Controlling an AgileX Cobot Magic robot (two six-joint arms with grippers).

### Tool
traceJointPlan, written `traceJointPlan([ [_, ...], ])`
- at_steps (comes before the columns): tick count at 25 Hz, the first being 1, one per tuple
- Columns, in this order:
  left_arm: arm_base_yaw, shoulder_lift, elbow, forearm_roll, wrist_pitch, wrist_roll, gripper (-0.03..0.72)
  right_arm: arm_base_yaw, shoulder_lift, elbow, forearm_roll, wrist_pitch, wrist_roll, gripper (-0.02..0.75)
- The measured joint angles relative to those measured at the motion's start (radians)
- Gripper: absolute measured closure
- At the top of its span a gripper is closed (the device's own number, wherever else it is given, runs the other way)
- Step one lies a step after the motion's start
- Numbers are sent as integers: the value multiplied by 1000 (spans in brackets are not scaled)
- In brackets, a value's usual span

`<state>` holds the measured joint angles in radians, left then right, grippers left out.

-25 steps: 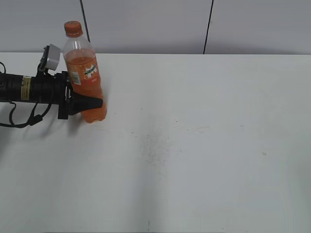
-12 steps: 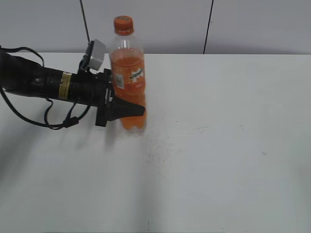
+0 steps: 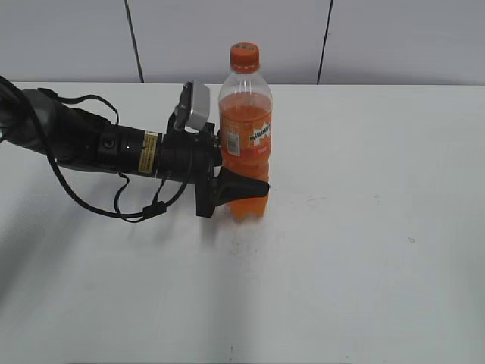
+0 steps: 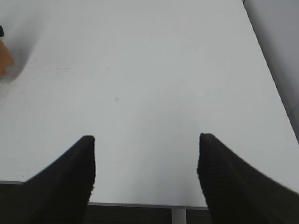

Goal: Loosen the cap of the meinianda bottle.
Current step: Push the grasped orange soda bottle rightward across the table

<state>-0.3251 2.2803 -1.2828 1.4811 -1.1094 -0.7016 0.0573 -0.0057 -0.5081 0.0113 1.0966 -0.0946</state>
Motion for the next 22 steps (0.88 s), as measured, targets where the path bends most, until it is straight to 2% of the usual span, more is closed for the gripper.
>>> traceJointPlan([
  [22,0,49,2,-4,18,22,284,0,0,0,0,0,0,224],
])
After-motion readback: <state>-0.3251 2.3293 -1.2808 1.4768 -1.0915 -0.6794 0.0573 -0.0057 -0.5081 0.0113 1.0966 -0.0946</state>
